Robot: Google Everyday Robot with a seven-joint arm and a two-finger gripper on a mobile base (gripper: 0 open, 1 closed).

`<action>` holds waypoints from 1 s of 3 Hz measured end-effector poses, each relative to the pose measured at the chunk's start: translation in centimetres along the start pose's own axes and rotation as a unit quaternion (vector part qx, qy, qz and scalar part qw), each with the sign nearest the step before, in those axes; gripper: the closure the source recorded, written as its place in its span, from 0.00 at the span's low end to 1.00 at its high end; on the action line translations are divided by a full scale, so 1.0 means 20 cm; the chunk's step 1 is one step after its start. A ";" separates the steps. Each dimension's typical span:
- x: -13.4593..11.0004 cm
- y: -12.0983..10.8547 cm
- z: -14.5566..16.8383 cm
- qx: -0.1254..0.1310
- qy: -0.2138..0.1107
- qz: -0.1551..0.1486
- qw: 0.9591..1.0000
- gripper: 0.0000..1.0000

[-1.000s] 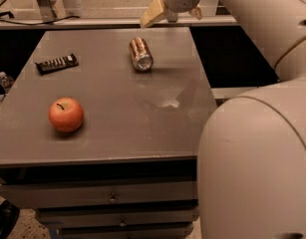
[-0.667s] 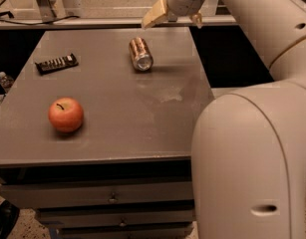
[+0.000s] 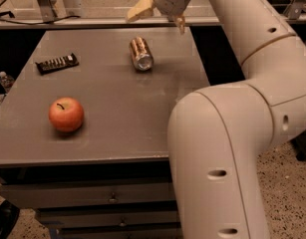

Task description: Place orange can upright

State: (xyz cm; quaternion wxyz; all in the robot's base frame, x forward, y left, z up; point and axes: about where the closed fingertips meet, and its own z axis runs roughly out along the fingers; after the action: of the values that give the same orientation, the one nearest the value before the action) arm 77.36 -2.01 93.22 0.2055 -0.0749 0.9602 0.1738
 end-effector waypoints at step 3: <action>-0.03 0.24 0.18 -0.016 0.001 -0.056 0.998 0.00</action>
Offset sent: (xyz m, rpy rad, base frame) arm 0.0010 0.0685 -0.0104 0.0003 -0.0467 0.1218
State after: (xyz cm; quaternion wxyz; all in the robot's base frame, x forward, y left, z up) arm 78.23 3.87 91.83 0.2123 -0.1325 0.9518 0.1770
